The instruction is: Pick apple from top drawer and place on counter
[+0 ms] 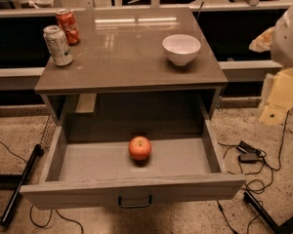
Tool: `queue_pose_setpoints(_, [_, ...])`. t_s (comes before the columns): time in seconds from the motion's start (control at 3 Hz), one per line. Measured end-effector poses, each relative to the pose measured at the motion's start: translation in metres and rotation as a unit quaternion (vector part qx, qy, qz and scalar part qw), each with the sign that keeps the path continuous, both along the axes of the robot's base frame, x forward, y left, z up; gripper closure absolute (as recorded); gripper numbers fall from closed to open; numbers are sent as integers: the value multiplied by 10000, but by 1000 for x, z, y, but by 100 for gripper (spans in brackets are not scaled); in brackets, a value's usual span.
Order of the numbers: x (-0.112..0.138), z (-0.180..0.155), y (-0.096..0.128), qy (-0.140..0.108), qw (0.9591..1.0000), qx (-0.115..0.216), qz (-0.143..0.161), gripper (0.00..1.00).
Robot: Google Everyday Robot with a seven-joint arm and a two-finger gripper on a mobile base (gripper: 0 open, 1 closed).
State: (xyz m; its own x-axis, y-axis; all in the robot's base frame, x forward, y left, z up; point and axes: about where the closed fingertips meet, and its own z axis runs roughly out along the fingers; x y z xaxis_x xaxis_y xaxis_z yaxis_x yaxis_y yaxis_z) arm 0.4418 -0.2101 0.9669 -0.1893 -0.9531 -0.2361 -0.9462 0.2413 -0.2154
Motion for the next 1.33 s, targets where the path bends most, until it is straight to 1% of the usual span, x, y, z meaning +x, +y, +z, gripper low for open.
queue_pose_setpoints(0.33, [1, -70, 52, 216, 9971, 629, 365, 0])
queue_pose_setpoints(0.67, [3, -73, 47, 149, 9979, 556, 287, 0])
queue_pose_setpoints(1.0, [9, -75, 59, 205, 9974, 551, 419, 0])
queue_pose_setpoints(1.33, [40, -92, 111, 144, 9936, 872, 706, 0])
